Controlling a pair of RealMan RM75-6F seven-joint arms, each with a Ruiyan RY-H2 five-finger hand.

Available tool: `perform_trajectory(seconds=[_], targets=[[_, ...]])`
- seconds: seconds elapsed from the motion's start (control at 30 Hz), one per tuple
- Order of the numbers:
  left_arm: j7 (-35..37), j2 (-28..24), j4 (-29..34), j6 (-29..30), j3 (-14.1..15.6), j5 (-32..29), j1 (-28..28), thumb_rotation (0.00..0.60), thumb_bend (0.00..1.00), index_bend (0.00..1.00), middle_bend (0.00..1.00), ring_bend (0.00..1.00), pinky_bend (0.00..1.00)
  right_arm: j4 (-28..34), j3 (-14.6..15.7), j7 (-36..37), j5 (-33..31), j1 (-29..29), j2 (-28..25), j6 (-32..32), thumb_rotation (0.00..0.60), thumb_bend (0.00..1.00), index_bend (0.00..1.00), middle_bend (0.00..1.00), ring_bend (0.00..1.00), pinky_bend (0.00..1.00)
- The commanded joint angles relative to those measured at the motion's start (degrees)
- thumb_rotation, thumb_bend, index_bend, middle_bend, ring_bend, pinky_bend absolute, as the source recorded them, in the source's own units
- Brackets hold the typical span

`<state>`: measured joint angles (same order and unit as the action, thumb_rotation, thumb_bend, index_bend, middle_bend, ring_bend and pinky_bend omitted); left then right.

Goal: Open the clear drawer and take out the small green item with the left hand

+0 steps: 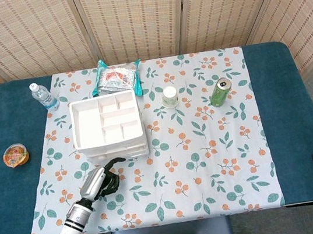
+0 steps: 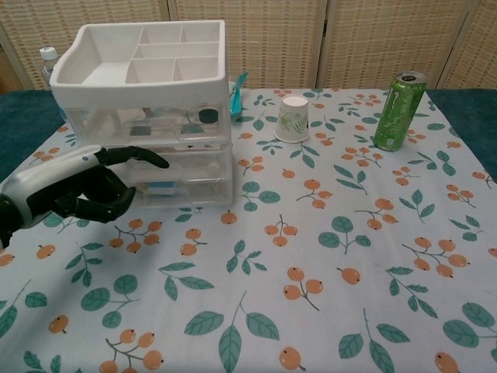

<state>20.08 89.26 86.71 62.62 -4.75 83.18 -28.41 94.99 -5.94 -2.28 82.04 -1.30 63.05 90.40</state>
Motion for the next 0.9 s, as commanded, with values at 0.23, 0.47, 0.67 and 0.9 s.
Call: perform_trajectory(seconds=[0.23, 0.47, 0.67, 0.9], targets=[[-9.5, -2.3, 2.0, 1.7, -0.7, -1.3, 0.1, 0.6, 0.63, 0.21, 0.9, 0.93, 1.0, -0.2, 0.0, 0.2, 0.0, 0.1, 0.3, -0.2, 0.6, 0.34, 0.0, 0.0, 0.03, 0.06], [-11.7, -1.3, 1.2, 3.1, -1.0, -1.6, 0.3, 0.6, 0.63, 0.21, 0.9, 0.92, 1.0, -0.3, 0.0, 0.3, -0.1, 0.1, 0.3, -0.4, 0.6, 0.34, 0.0, 0.0, 0.03, 0.06], [-14.5, -0.9, 0.2, 3.8, -0.9, -1.1, 0.2, 0.6, 0.63, 0.21, 0.9, 0.92, 1.0, -0.3, -0.1, 0.3, -0.2, 0.1, 0.3, -0.5, 0.6, 0.34, 0.0, 0.0, 0.03, 0.06], [-17.4, 0.3, -1.4, 4.3, -0.5, -0.5, 0.0, 0.6, 0.63, 0.21, 0.9, 0.92, 1.0, -0.3, -0.1, 0.4, -0.2, 0.1, 0.3, -0.6, 0.6, 0.34, 0.0, 0.0, 0.03, 0.06]])
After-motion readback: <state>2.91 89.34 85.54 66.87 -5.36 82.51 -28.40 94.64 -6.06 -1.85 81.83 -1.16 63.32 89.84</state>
